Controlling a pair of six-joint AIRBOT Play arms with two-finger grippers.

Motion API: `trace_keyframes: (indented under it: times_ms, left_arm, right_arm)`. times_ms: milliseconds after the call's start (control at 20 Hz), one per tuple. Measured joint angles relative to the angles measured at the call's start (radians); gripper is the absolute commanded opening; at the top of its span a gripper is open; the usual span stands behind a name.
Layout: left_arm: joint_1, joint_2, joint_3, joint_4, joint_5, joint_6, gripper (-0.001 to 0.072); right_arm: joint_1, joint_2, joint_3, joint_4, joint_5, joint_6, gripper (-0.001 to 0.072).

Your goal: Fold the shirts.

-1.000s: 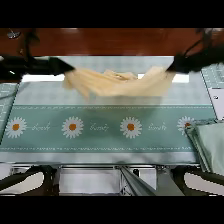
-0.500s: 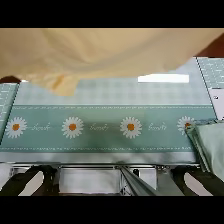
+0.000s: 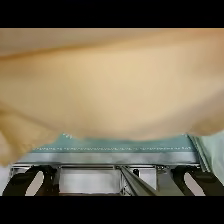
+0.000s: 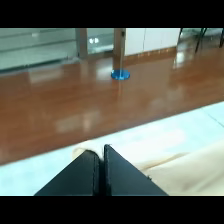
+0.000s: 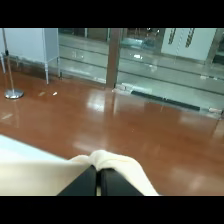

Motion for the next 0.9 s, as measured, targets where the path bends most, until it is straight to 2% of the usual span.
trace_keyframes:
  times_ms: [200,350,600,900]
  left_arm:
    - [0.0,0.006,-0.154,-0.013,-0.043,-0.01,0.0028]
    - [-0.001,-0.023,-0.362,-0.039,-0.024,0.002,0.0028]
    - [-0.039,-0.183,-0.644,-0.059,0.184,0.035,0.0028]
    - [-0.127,-0.46,-0.709,-0.064,0.528,0.024,0.0028]
  right_arm:
    - [0.0,0.016,-0.144,-0.004,0.038,-0.002,0.0021]
    - [0.0,-0.009,-0.298,-0.004,0.045,-0.016,0.0021]
    - [0.0,-0.181,-0.499,-0.047,-0.042,-0.041,0.0021]
    - [0.0,-0.532,-0.497,-0.011,-0.275,-0.003,0.0021]
